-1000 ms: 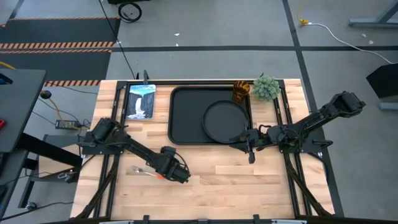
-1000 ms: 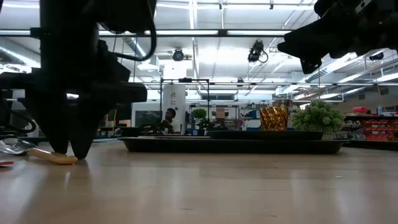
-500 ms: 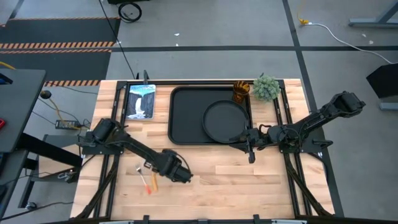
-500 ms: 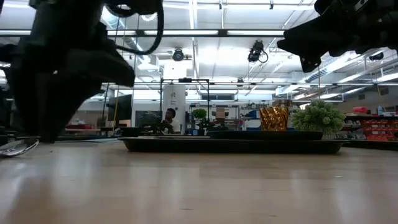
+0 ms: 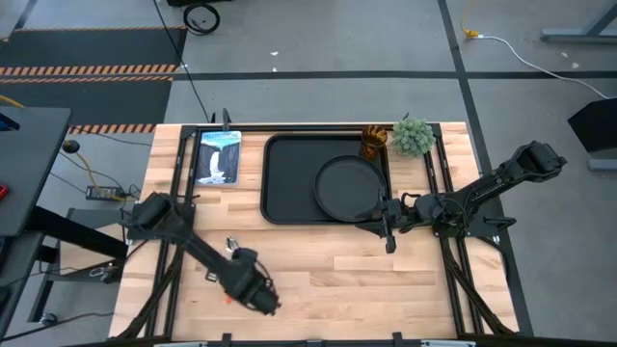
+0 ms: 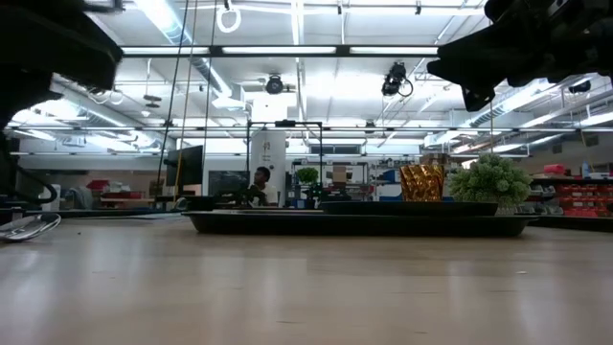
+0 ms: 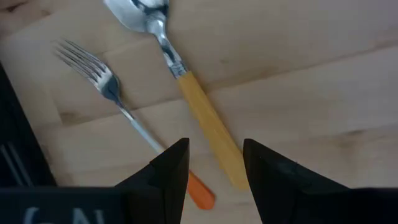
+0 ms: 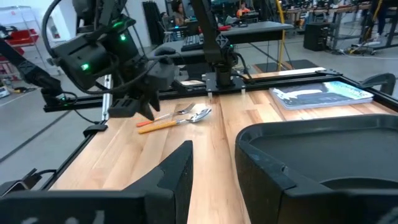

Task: Pick and place plate/cup/fork/spoon on tray
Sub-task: Put the yellow spoon on the black tray to the left of the black plate

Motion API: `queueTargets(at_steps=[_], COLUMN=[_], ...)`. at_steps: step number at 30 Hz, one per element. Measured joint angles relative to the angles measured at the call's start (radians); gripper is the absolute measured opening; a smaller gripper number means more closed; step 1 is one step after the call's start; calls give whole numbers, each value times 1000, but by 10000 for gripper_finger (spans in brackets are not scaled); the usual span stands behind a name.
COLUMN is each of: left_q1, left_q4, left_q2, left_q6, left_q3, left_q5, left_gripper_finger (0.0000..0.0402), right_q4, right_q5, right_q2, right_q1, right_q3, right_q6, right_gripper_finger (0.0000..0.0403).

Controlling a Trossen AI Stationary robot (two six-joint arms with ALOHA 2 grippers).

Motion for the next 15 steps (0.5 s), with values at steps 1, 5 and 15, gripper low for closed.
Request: queueTargets(at_steps=[1,5,15], left_q1=[-17,-65,-79], left_q4=[-4,-2,17], left_q2=[0,-1,-3], left_q6=[-24,-107,-199], left_q3=[0,0,-65], left_q5=[-20,-103,-117], left_gripper_finger=[162,161,108], right_q4=[0,1,19], right_q5=[-8,-14,-15], right_q2=[0,0,0], right_q1=[0,0,5], right_q3=[0,0,1], right_q6=[0,3,3], right_gripper_finger=[126,126,126])
